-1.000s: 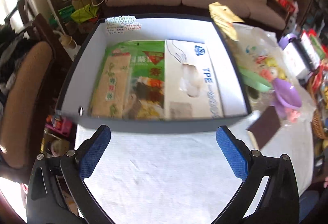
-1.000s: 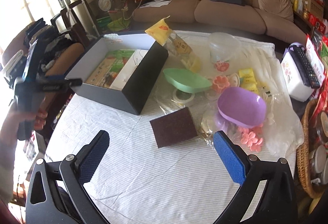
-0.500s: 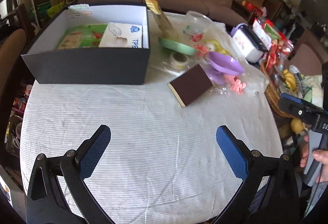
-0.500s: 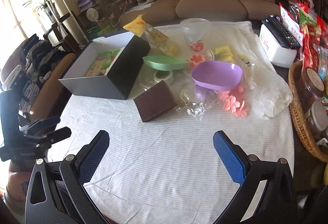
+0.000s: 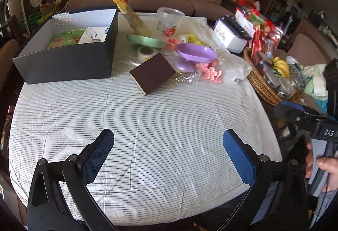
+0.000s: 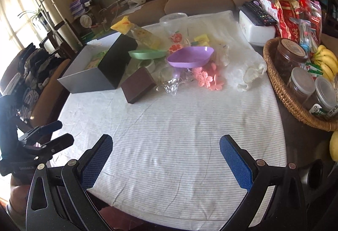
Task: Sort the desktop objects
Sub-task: 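Open the right gripper and withdraw it from the box, then move the right tool to the yellow snack bag and grasp its top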
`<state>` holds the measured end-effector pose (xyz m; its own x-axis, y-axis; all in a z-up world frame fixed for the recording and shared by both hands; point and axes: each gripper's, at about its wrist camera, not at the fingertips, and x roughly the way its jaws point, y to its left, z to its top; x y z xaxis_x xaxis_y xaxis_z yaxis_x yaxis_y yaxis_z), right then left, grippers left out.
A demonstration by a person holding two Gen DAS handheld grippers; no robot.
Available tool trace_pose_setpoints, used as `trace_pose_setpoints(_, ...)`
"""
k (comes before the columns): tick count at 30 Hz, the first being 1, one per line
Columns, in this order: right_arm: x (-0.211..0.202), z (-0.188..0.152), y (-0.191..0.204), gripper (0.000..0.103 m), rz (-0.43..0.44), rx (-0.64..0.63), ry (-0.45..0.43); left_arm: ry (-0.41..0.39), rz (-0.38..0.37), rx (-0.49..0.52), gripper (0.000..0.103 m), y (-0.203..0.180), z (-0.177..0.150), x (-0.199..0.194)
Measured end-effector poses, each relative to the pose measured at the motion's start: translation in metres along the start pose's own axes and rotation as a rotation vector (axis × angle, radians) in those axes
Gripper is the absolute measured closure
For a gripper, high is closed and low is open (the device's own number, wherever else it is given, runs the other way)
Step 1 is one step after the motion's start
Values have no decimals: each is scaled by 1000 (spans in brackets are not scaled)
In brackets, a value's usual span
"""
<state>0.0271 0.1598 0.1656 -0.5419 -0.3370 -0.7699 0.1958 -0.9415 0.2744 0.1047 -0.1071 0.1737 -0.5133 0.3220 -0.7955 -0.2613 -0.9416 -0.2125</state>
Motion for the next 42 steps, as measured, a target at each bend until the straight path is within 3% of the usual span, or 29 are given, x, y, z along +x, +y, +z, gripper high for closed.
trace_pose_setpoints(5, 11, 4, -14, 0, 6, 33, -1, -8, -3, 29, 0, -8, 13, 12)
trace_pose_setpoints(11, 46, 23, -28, 0, 25, 60, -10, -30, -15, -23, 0, 10, 42, 50)
trace_pose_setpoints(16, 75, 56, -22, 0, 70, 49, -24, -86, -6, -93, 0, 36, 78, 73)
trace_pose_setpoints(19, 87, 84, -7, 0, 52, -19, -67, -104, -13, -144, 0, 51, 105, 85)
trace_pose_setpoints(23, 104, 111, 5, 0, 53, -74, -128, -138, 45, -118, 0, 60, 139, 93)
trace_pose_setpoints(26, 119, 127, 11, 0, 73, -74, -140, -164, 24, -188, 0, 79, 145, 90)
trace_pose_setpoints(28, 128, 146, 23, 0, 59, -111, -166, -179, 7, -256, 0, 98, 145, 85)
trace_pose_setpoints(31, 145, 186, 55, 0, 22, -209, -224, -224, 50, -313, 0, 126, 149, 77)
trace_pose_setpoints(34, 173, 228, 89, 4, 73, -242, -225, -246, 76, -348, 0, 148, 151, 74)
trace_pose_setpoints(37, 207, 261, 121, 20, 127, -249, -213, -219, 55, -396, 0, 164, 149, 81)
trace_pose_setpoints(42, 263, 302, 159, 21, 187, -195, -153, -171, 23, -395, 0, 166, 146, 94)
